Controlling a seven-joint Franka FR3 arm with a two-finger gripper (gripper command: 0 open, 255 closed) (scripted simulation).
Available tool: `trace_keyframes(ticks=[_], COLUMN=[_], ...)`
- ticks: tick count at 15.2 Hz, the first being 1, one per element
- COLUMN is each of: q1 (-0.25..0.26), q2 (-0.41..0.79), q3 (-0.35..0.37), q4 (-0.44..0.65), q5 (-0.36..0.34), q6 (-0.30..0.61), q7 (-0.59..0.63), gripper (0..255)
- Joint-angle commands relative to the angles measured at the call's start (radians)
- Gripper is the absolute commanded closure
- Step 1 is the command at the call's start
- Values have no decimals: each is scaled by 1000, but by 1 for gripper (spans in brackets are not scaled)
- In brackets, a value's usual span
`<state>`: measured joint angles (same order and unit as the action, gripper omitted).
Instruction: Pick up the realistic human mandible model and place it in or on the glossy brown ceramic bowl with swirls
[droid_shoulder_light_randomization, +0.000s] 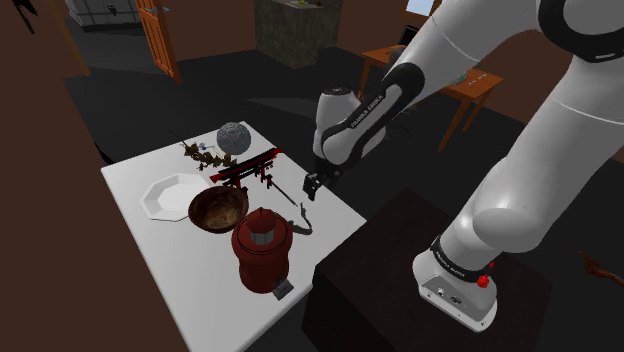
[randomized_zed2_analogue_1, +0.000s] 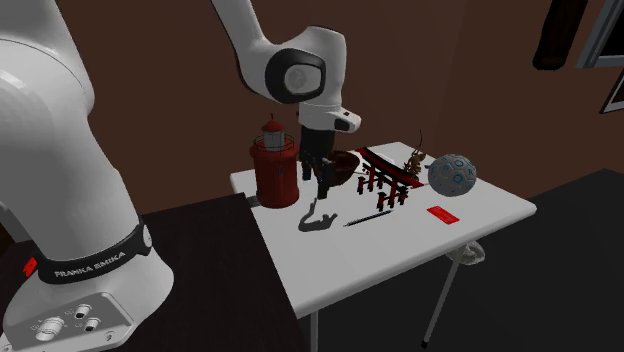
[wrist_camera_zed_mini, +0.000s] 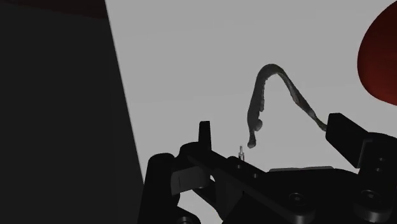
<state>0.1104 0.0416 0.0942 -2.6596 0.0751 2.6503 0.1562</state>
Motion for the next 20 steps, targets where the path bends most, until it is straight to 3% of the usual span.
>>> trace_keyframes(ticks=[1,10,18,19,20], q1=[3,12,12,12,12], q2=[89,265,265,265,265], q3=[5,9,9,9,9], q4=[21,51,51,51,51], q5=[17,23,23,23,23], q6=[57,197,197,197,197], q7=[-7,-6,-6,-6,-6], gripper=[0,0,0,255,255])
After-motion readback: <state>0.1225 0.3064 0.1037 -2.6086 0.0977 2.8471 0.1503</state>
